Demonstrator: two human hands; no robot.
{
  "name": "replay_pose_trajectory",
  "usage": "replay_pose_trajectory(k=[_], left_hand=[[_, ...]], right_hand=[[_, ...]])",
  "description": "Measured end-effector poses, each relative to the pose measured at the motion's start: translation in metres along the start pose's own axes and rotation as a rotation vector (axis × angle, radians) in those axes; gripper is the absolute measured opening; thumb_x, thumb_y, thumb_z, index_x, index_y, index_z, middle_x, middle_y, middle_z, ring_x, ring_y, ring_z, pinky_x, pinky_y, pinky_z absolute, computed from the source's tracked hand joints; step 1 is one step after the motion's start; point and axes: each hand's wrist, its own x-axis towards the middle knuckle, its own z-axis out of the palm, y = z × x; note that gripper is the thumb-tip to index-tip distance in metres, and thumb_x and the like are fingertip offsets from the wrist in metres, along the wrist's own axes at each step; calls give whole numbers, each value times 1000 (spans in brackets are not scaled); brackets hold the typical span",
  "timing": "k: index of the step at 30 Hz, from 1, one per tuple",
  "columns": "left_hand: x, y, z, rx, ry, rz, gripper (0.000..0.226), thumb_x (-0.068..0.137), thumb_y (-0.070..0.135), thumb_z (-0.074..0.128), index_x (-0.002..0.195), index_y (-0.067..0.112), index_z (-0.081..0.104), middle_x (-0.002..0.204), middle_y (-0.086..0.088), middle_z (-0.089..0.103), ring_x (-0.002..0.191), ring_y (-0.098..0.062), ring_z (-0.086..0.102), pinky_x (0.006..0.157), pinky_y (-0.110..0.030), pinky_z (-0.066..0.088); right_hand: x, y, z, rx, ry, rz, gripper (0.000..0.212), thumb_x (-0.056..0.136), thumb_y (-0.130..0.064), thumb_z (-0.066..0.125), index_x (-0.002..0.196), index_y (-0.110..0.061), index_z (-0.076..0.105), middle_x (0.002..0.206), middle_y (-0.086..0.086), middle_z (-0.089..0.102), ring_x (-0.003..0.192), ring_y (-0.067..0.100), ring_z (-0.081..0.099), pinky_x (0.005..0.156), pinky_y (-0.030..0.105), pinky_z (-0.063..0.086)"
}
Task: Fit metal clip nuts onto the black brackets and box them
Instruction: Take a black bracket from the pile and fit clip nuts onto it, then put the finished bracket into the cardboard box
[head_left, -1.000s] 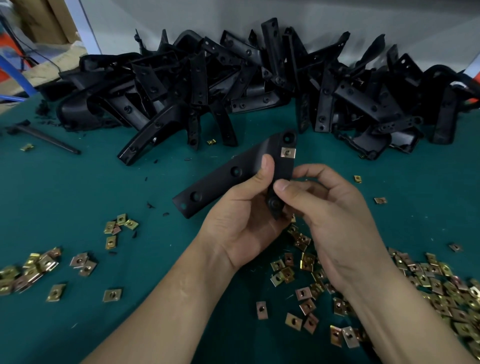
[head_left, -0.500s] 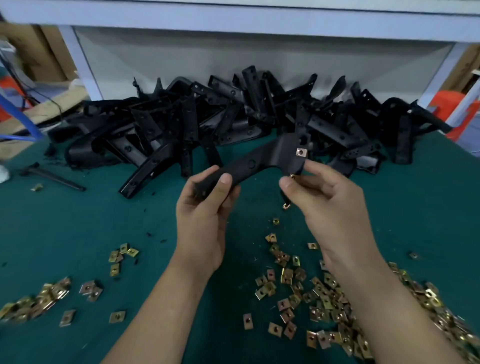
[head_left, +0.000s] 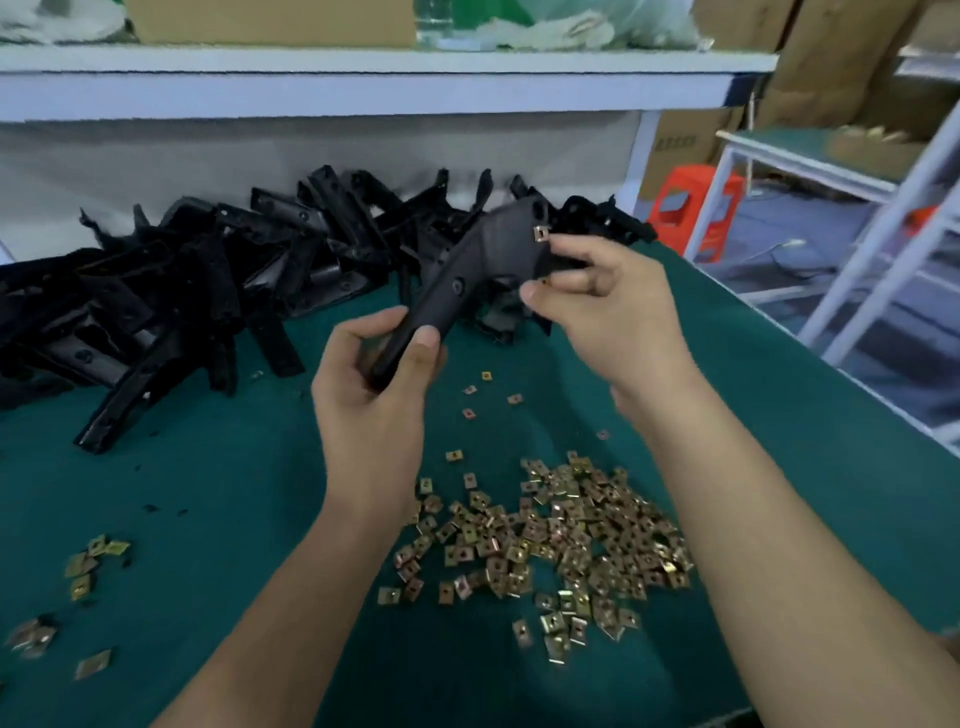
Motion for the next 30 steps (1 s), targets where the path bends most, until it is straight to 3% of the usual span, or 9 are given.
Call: replay_pose_trajectory(k=[4, 8, 11, 16, 20, 22, 24, 28, 30], left_hand=[[-5, 5, 26, 64, -19, -32, 14, 97, 20, 70, 105, 28, 62, 84, 26, 67, 94, -10, 69, 91, -37, 59], [-21, 16, 42, 114, -68, -50, 14, 95, 20, 71, 106, 26, 64, 88, 24, 70, 96, -15, 72, 86, -32, 59], [-39, 27, 63, 60, -202, -129, 15, 95, 14, 72, 108, 19, 66, 95, 18, 74, 99, -8, 72, 88, -28, 59], [-100, 27, 120, 8, -565, -290, 16, 91, 7, 73, 103, 16, 70, 93, 11, 76, 94, -11, 74, 85, -29, 61], [-170, 5, 164, 175, -900, -338, 22, 82, 28, 68, 103, 30, 71, 95, 15, 76, 90, -11, 75, 89, -45, 60], [-204, -11, 180, 276, -1060, -368, 27, 81, 35, 64, 107, 36, 69, 101, 19, 74, 93, -6, 73, 91, -41, 59], [-234, -28, 192, 353, -1178, -408, 26, 83, 34, 64, 108, 33, 69, 102, 18, 74, 94, -6, 72, 89, -40, 59], [-278, -62, 203, 637, -1392, -369, 21, 95, 28, 65, 115, 29, 69, 105, 14, 73, 92, -10, 71, 89, -39, 58], [-288, -71, 204, 787, -1477, -282, 27, 97, 33, 63, 125, 32, 65, 117, 15, 70, 105, -8, 66, 93, -29, 53]], right_hand=[[14, -1, -21, -14, -69, 45, 48, 85, -12, 79, 131, -20, 65, 85, -6, 75, 83, 6, 72, 79, 22, 55], [-2, 0, -55, -130, -64, -16, 43, 86, -18, 78, 125, -32, 64, 79, -7, 75, 81, 5, 71, 80, 26, 56], [-34, 1, -102, -105, 59, -19, 39, 82, -24, 79, 117, -35, 65, 71, -10, 69, 70, 3, 68, 67, 22, 52], [-135, 18, -203, -187, 393, 64, 24, 76, -48, 76, 97, -39, 72, 79, -7, 69, 73, 10, 67, 72, 38, 59], [-227, 37, -264, -274, 639, 275, 28, 76, -56, 79, 93, -34, 71, 86, -2, 71, 73, 2, 65, 71, 30, 56], [-269, 50, -288, -348, 677, 431, 21, 81, -51, 74, 92, -33, 70, 86, -9, 72, 74, 1, 66, 74, 40, 58], [-304, 62, -308, -393, 649, 625, 18, 85, -50, 70, 92, -33, 68, 85, -10, 71, 75, 5, 68, 74, 46, 61], [-348, 91, -324, -357, 524, 949, 21, 91, -46, 65, 106, -31, 61, 99, -4, 69, 70, 3, 72, 55, 23, 59], [-361, 108, -327, -354, 475, 1040, 18, 96, -41, 63, 107, -27, 62, 94, -1, 72, 67, 7, 74, 60, 29, 62]])
